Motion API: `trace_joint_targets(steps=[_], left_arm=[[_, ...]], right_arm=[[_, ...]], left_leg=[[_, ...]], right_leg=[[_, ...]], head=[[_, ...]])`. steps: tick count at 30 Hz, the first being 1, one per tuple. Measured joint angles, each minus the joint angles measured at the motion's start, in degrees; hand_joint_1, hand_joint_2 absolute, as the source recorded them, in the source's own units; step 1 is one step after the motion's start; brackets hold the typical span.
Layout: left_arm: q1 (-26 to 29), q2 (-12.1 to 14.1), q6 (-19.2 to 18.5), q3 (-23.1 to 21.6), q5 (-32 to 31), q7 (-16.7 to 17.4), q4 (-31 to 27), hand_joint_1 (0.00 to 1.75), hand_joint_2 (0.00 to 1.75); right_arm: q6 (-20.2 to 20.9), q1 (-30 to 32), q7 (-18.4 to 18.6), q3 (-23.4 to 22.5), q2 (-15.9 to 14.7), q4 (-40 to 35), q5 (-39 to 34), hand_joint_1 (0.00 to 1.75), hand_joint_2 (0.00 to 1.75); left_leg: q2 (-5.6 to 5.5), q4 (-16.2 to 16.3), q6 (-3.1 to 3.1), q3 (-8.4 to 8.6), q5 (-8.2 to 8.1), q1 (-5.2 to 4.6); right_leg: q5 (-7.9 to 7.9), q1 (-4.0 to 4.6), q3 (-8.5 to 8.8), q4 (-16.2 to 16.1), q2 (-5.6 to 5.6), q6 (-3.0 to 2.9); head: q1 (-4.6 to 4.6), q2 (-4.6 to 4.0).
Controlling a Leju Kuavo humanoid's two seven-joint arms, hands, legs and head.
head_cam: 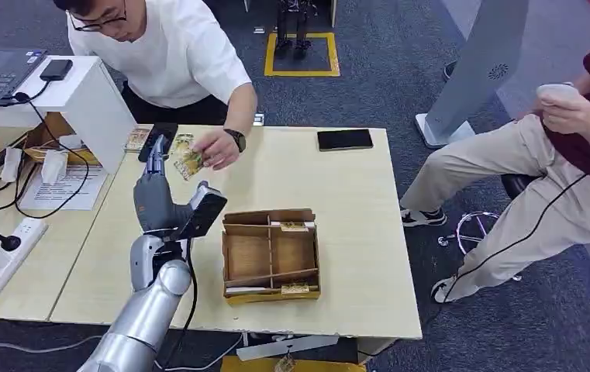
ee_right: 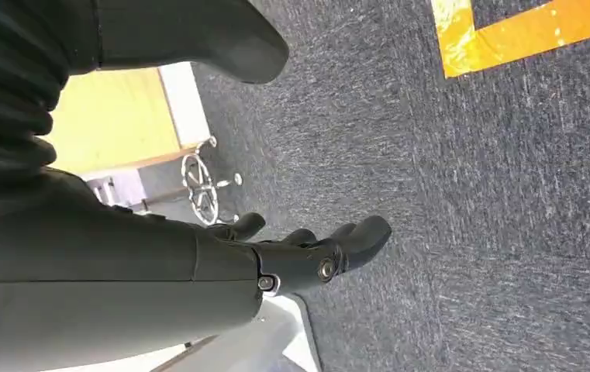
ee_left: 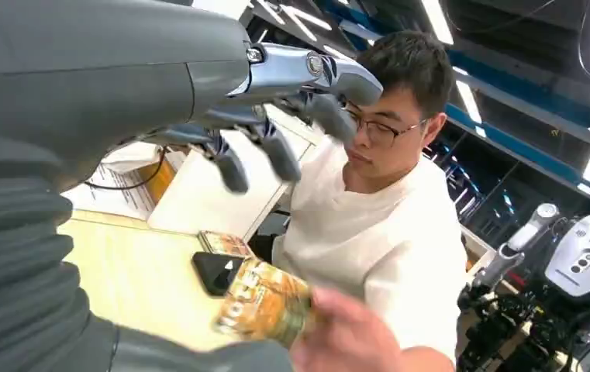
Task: Pass the card to the sensor for recognition and then transmit it.
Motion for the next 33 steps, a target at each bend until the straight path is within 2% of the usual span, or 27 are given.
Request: trace_joint_targets(steps=[5, 11, 17, 27, 33], left_arm=[[1.03, 0.07, 0.04, 0.02, 4.92, -2.58, -1.82, 0.0, 1.75], [4.77, 0.54, 0.07, 0.02, 15.77, -7.74, -8.25, 0.0, 1.75], [6.87, 1.16, 0.09, 0.02, 17.73, -9.25, -11.72, 0.0, 1.75], [15.65, 1.25, 0.11, 0.96, 38.09, -24.54, -24.67, 0.0, 1.75], [21.18, 1.73, 0.11, -0.5, 41.7, -28.37, -31.57, 0.0, 1.75]], right_arm=[[-0.02, 0.02, -0.02, 0.0, 0.0, -0.02, -0.28, 0.0, 1.75], [-0.2, 0.09, -0.39, 0.0, 0.0, -0.11, -0.92, 0.0, 1.75], [-0.28, 0.09, -0.5, 0.0, 0.0, -0.22, -0.98, 0.0, 1.75], [-1.38, 0.32, -0.44, 0.0, 0.0, -0.22, -2.64, 0.0, 1.75], [-1.49, 0.3, -0.68, 0.0, 0.07, -0.2, -3.3, 0.0, 1.75]], left_leg=[[0.0, 0.0, 0.0, 0.0, 0.0, 0.0], [0.0, 0.0, 0.0, -0.02, -0.01, 0.0], [-0.01, 0.0, 0.0, -0.03, 0.0, 0.0], [0.0, -0.01, -0.04, -0.04, -0.06, 0.0], [0.01, -0.01, -0.02, -0.04, -0.07, 0.0]], right_leg=[[0.0, 0.0, 0.0, 0.0, 0.0, 0.0], [-0.01, 0.0, 0.0, 0.0, 0.0, 0.0], [-0.01, 0.0, 0.0, 0.0, -0.02, 0.01], [-0.03, 0.0, -0.04, 0.0, 0.0, 0.01], [-0.05, 0.0, -0.05, 0.0, -0.01, 0.01]], head=[[0.0, -0.02], [0.02, 0.0], [0.0, -0.02], [0.0, 0.0], [0.0, 0.0]])
